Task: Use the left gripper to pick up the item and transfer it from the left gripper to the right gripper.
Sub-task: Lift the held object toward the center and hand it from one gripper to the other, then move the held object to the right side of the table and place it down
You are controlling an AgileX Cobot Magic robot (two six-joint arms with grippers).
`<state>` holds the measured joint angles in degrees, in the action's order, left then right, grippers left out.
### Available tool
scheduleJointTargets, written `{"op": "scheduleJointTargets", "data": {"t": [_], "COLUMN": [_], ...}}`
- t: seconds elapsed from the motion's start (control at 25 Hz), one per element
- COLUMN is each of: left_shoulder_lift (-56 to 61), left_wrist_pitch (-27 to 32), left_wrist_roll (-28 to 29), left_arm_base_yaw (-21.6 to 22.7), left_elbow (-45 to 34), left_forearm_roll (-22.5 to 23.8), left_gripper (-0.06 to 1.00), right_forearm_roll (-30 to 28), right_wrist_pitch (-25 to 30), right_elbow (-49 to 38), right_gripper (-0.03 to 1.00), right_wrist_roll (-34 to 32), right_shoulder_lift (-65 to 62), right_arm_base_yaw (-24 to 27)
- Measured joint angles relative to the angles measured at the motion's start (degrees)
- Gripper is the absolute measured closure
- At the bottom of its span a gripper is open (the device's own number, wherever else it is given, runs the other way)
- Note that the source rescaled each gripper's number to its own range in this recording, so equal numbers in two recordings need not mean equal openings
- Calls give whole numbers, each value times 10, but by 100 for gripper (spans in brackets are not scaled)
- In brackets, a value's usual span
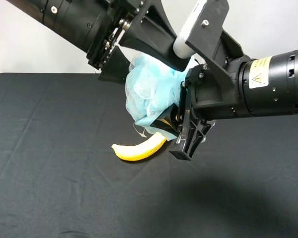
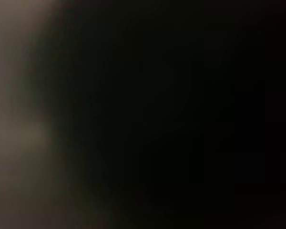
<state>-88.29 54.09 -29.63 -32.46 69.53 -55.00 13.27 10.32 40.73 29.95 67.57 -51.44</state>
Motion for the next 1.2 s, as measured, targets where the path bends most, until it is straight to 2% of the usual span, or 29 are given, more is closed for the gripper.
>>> {"op": "scheduleJointTargets", "data": {"t": [0.12, 0.2, 0.48, 0.72, 0.84, 1.0, 1.2], "left_shoulder_lift": [0, 0, 0, 17, 43, 82, 134], "left_wrist_pitch": [6, 7, 8, 9, 12, 31, 69], "left_wrist_roll": [0, 0, 0, 7, 10, 11, 20], "left_arm_base_yaw": [0, 0, 0, 4, 27, 79, 149], "left_elbow": [0, 0, 0, 0, 0, 0, 0], "left_forearm_roll": [7, 7, 9, 57, 68, 75, 115], "left_gripper": [-5, -5, -5, -5, -5, -5, -5], "right_forearm_roll": [0, 0, 2, 3, 4, 4, 5], "right_wrist_pitch": [0, 0, 0, -2, -3, -4, -6], "right_elbow": [0, 0, 0, 0, 0, 0, 0], "right_gripper": [89, 94, 94, 94, 94, 94, 95], "right_wrist_roll": [0, 0, 0, 0, 0, 0, 0], "right_shoulder_lift": [0, 1, 1, 1, 1, 1, 1], "right_arm_base_yaw": [-2, -2, -2, -2, -2, -2, -2]}}
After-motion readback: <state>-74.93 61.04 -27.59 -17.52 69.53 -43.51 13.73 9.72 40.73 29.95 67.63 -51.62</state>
